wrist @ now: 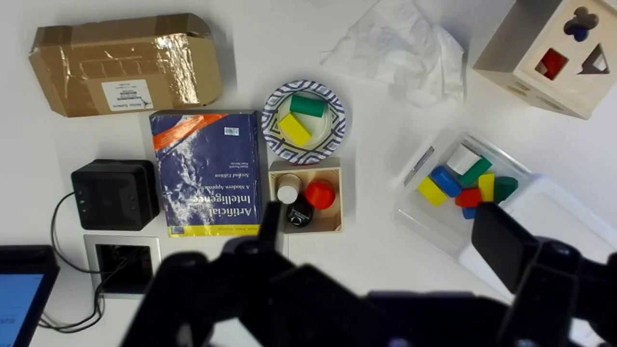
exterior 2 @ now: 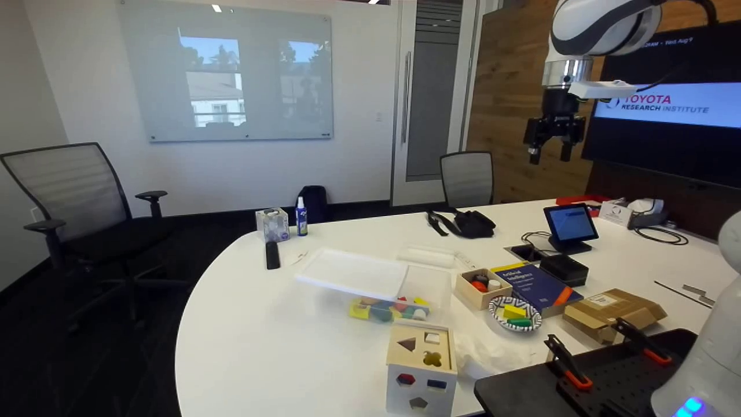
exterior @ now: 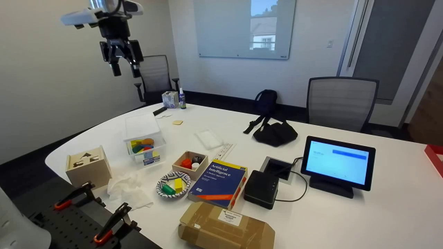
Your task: Open the cardboard box
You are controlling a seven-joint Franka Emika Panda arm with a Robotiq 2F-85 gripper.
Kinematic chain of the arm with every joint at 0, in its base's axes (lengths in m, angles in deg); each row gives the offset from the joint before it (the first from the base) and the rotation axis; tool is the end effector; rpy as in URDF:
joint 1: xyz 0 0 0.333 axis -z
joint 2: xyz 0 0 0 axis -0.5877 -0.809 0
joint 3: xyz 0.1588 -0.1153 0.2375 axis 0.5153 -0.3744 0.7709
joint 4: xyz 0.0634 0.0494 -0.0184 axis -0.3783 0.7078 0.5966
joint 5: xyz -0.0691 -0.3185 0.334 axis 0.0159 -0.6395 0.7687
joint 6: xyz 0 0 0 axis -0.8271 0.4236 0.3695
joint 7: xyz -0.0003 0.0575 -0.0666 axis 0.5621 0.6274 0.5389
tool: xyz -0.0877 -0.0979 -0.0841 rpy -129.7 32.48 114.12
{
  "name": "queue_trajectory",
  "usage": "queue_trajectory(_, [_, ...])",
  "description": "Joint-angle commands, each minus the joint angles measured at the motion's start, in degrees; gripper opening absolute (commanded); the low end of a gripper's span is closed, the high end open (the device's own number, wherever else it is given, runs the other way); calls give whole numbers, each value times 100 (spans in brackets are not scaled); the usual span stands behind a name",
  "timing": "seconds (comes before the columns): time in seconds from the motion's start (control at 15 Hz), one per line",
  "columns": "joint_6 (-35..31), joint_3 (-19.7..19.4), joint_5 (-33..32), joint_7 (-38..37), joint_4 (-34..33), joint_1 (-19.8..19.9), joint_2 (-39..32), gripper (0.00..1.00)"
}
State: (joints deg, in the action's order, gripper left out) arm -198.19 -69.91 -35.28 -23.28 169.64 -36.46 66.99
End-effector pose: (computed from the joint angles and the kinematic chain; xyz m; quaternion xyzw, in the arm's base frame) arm 0.4802 -0.0030 0.4141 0.9998 0.0154 0.0005 0.0123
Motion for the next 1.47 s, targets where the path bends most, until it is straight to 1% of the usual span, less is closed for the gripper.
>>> queue_trajectory(0.0, [-477,-912,446,1056,560,218,223,100])
queue_trajectory(0.13, [-690,-1498,664,1641,858,451,277,100])
queue_trajectory(0.27, [-935,-2043,801,2102,1130,793,273,100])
queue_trajectory(0.47, [-1552,-2842,1090,2769,1417,1228,-25,100])
queue_trajectory(0.6, [-2151,-3433,1512,3269,1534,1349,-401,100])
queue_trajectory(0.67, [-2455,-3735,1782,3535,1572,1304,-585,100])
queue_trajectory(0.8, [-3043,-4434,2653,4239,1573,971,-1047,100])
queue_trajectory(0.87, [-3238,-4931,3222,4681,1531,576,-1272,100])
queue_trajectory(1.0, [-3340,-5842,4207,5364,1417,-220,-1539,100])
queue_trajectory(1.07, [-3292,-6230,4705,5679,1343,-608,-1723,100])
queue_trajectory(1.2, [-2974,-6872,5674,6235,1182,-1238,-2162,100])
queue_trajectory(1.33, [-2590,-7348,6553,6692,1077,-1699,-2724,100])
queue_trajectory(1.4, [-2363,-7514,6859,6816,1061,-1821,-2981,100])
